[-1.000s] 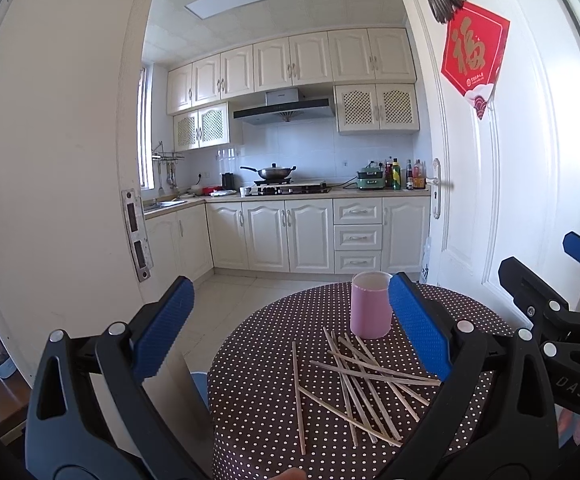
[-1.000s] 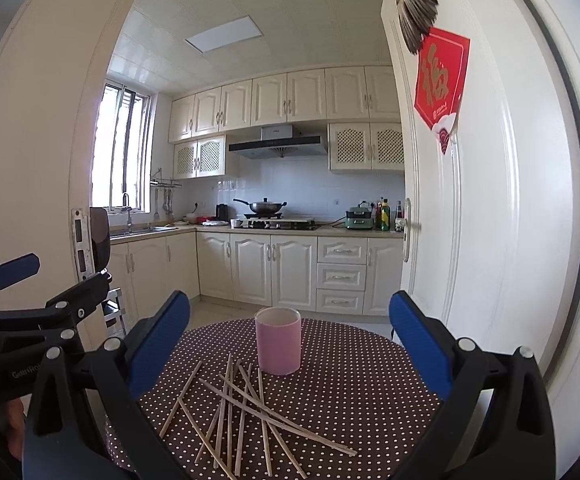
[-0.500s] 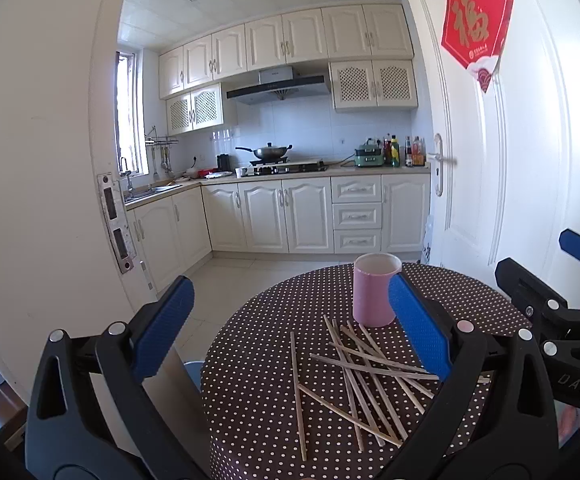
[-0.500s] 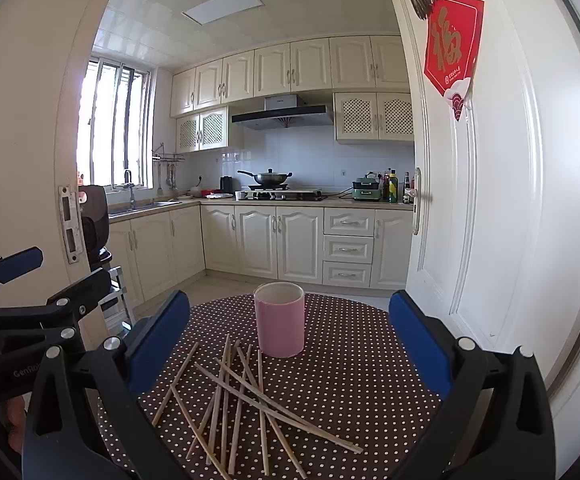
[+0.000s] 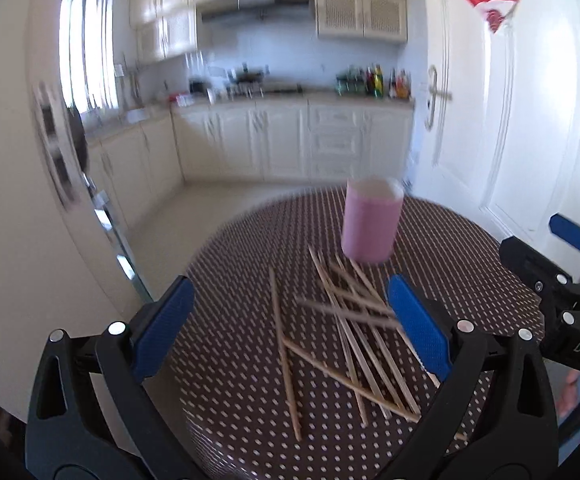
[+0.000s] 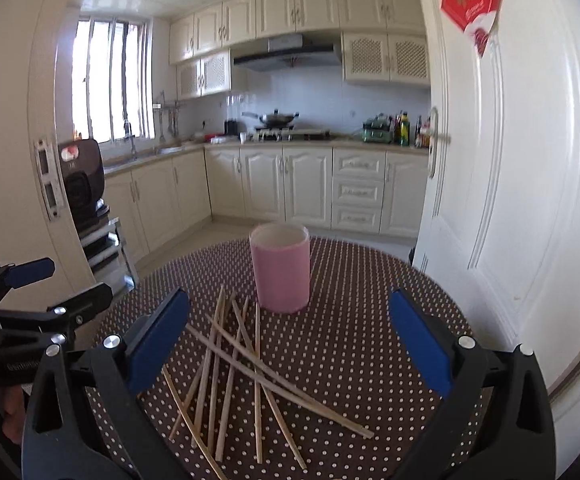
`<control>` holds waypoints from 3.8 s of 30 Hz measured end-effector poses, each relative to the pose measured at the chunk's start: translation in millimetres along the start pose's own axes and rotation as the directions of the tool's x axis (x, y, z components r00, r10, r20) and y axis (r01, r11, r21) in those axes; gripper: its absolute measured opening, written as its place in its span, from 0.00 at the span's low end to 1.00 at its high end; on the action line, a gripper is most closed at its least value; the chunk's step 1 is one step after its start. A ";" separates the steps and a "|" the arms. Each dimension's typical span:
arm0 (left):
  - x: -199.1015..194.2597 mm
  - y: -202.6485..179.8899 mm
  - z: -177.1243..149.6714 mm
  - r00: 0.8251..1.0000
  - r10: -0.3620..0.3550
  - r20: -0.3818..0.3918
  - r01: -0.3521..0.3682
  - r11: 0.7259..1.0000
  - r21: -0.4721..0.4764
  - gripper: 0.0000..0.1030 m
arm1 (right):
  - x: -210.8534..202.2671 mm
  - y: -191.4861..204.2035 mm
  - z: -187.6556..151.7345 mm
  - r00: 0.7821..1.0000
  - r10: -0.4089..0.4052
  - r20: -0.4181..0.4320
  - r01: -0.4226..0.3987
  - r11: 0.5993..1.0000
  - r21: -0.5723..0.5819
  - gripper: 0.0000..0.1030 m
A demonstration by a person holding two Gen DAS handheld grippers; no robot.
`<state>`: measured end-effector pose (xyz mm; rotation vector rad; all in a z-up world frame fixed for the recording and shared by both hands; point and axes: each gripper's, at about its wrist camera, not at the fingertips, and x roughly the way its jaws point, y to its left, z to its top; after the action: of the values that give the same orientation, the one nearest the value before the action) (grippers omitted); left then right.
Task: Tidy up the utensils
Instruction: 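Lower both grippers toward the scattered wooden chopsticks, then close the left gripper on a chopstick while the right gripper grasps another chopstick, then lift both chopsticks over the pink cup and open both grippers to drop them in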
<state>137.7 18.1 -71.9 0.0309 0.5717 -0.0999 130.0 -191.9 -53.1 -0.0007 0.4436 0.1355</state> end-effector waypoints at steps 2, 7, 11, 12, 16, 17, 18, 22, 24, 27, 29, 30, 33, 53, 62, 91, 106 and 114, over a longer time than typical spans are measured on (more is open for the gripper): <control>18.6 14.7 -6.3 0.995 -0.040 -0.086 0.035 0.997 -0.067 0.93 | 10.2 -0.3 -4.4 0.999 0.018 -0.047 -0.018 1.000 -0.014 0.93; 57.2 37.3 -22.5 0.964 -0.088 -0.249 0.047 0.985 -0.167 0.86 | 39.7 -1.3 -17.8 0.982 0.079 -0.174 -0.084 0.996 -0.020 0.74; 89.6 42.0 -31.5 0.915 -0.171 -0.367 0.083 0.966 -0.243 0.71 | 59.7 2.8 -25.1 0.956 0.130 -0.264 -0.142 0.989 -0.028 0.64; 97.8 41.1 -33.7 0.904 -0.162 -0.396 0.067 0.968 -0.243 0.67 | 61.8 3.6 -26.0 0.952 0.130 -0.276 -0.146 0.989 -0.036 0.63; 116.5 32.2 -37.3 0.862 -0.180 -0.474 0.065 0.967 -0.248 0.46 | 71.4 5.9 -27.4 0.938 0.130 -0.323 -0.157 0.986 -0.061 0.62; 119.6 31.0 -37.9 0.854 -0.190 -0.485 0.072 0.965 -0.253 0.42 | 73.1 5.4 -27.3 0.934 0.132 -0.333 -0.162 0.985 -0.062 0.62; 124.6 28.5 -39.2 0.846 -0.194 -0.497 0.071 0.964 -0.254 0.39 | 75.2 4.2 -27.8 0.931 0.136 -0.338 -0.165 0.984 -0.060 0.62; 132.9 22.2 -42.8 0.821 -0.196 -0.536 0.061 0.964 -0.258 0.34 | 83.3 0.7 -25.4 0.916 0.155 -0.371 -0.190 0.980 -0.059 0.59; 137.3 20.1 -43.8 0.820 -0.183 -0.542 0.050 0.967 -0.251 0.34 | 85.6 0.8 -24.2 0.910 0.159 -0.383 -0.198 0.978 -0.065 0.58; 141.6 19.4 -41.6 0.823 -0.178 -0.539 0.041 0.966 -0.257 0.30 | 90.3 2.5 -22.3 0.902 0.169 -0.397 -0.217 0.973 -0.079 0.53; 143.0 18.8 -40.3 0.830 -0.169 -0.532 0.029 0.965 -0.262 0.18 | 97.0 4.2 -22.4 0.897 0.166 -0.411 -0.223 0.970 -0.095 0.49; 145.0 18.5 -41.4 0.825 -0.182 -0.536 0.035 0.962 -0.272 0.16 | 100.4 5.3 -22.4 0.893 0.164 -0.419 -0.225 0.969 -0.100 0.48; 153.9 17.2 -44.6 0.820 -0.189 -0.540 0.039 0.960 -0.277 0.13 | 111.3 8.6 -21.6 0.881 0.157 -0.446 -0.238 0.963 -0.130 0.44; 145.3 23.3 -18.2 0.863 -0.239 -0.445 0.112 0.949 -0.294 0.06 | 187.5 70.0 -15.5 0.747 0.183 -0.639 -0.451 0.845 -0.286 0.08; 137.2 21.2 1.9 0.881 -0.243 -0.405 0.137 0.952 -0.273 0.06 | 203.8 77.4 -17.5 0.724 0.137 -0.677 -0.457 0.830 -0.320 0.07; 55.6 -27.2 118.0 0.942 -0.309 -0.131 0.296 0.949 -0.110 0.05 | 95.4 16.9 98.5 0.923 0.295 -0.247 -0.341 0.924 -0.173 0.04; 31.6 -29.3 199.8 0.949 -0.266 0.171 0.286 0.952 -0.107 0.05 | 52.2 -26.0 160.2 0.965 0.210 0.159 -0.202 0.977 -0.068 0.04; 36.9 -36.3 204.5 0.929 -0.258 0.266 0.289 0.953 -0.086 0.05 | 68.9 -32.7 150.9 0.968 0.147 0.202 -0.145 0.989 -0.026 0.04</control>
<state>275.0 -32.8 80.0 -0.1822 0.3230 -0.3363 260.4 -210.8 52.8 0.0346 0.2373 0.2807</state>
